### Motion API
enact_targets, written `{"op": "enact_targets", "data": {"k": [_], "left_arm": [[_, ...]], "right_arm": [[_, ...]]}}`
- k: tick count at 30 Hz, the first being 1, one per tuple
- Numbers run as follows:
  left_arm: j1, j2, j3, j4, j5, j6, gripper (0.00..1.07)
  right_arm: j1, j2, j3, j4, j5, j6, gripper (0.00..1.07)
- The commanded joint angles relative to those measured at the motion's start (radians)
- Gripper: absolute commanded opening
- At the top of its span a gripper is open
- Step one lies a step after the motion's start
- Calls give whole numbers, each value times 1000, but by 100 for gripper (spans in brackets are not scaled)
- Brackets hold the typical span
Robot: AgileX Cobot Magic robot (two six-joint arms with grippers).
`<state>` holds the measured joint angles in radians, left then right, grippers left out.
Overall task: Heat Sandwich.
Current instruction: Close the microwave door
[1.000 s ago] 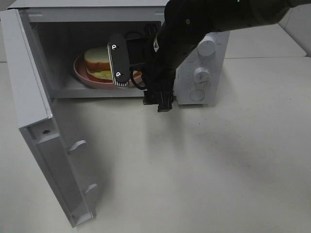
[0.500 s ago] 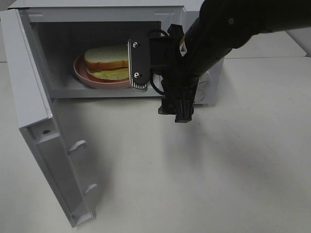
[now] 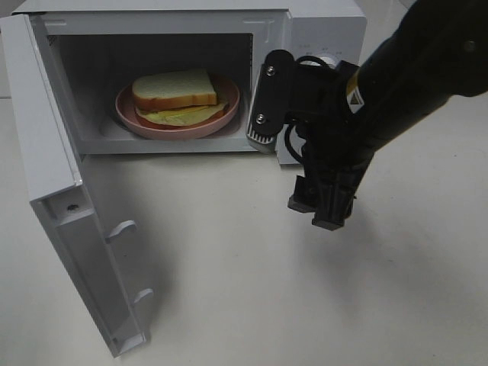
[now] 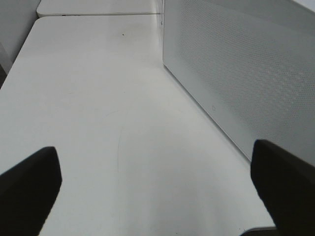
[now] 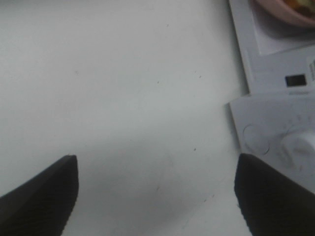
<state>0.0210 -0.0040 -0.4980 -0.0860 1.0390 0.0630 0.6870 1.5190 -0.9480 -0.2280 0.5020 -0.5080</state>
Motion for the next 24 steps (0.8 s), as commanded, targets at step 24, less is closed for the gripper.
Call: {"op": "enact_targets", "data": {"k": [24], "left_arm": [[2, -24, 2, -5, 0, 1, 101]], "right_arm": [[2, -430, 128, 29, 462, 617, 76]]}}
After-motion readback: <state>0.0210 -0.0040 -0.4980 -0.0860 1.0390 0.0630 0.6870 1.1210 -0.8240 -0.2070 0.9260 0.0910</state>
